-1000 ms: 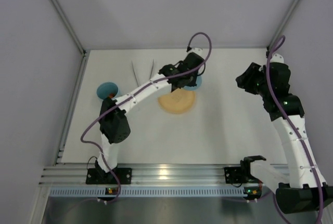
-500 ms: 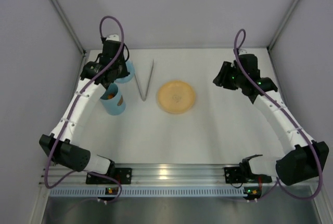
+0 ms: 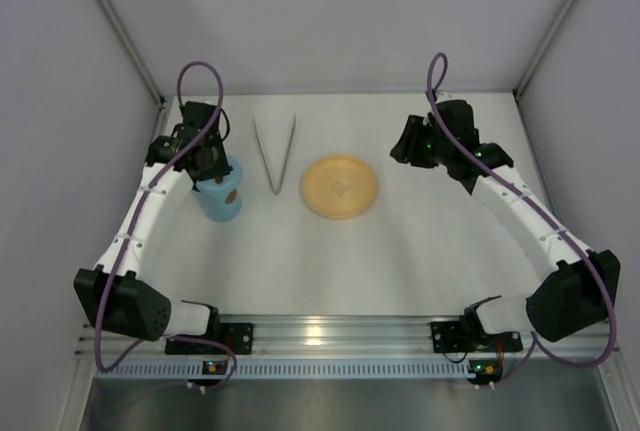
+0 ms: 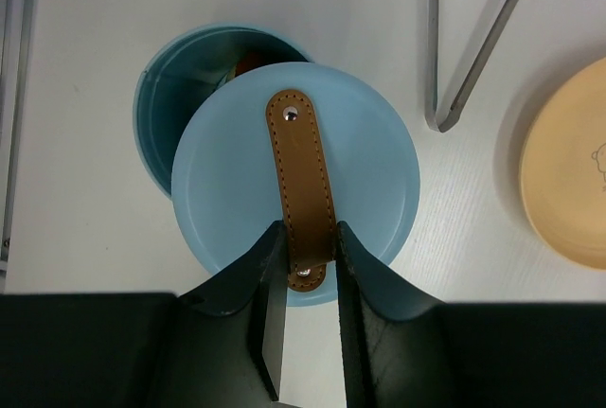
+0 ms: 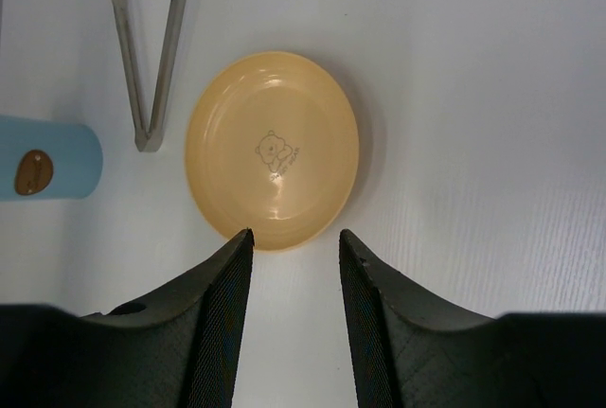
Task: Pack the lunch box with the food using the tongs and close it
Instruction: Close the box lid on the packing box.
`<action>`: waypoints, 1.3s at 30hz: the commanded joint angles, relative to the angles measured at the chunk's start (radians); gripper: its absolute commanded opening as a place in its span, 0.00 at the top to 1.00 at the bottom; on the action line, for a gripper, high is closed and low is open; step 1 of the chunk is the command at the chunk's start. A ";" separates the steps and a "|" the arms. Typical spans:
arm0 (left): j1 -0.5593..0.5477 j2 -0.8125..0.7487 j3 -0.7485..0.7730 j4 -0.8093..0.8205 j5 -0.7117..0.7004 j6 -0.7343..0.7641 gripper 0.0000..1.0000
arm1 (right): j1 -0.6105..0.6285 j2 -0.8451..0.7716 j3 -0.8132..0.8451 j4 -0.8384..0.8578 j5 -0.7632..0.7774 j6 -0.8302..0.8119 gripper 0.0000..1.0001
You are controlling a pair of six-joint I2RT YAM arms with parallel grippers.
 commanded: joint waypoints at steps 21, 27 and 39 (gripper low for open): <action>0.101 -0.053 -0.070 0.119 -0.030 0.038 0.98 | 0.040 0.038 0.043 0.078 -0.006 0.002 0.59; 0.112 -0.026 -0.069 0.139 -0.016 0.040 0.98 | 0.040 0.038 0.045 0.073 -0.002 -0.002 0.59; 0.120 -0.001 -0.107 0.167 0.018 0.035 0.97 | 0.040 0.033 0.036 0.070 0.004 -0.005 0.59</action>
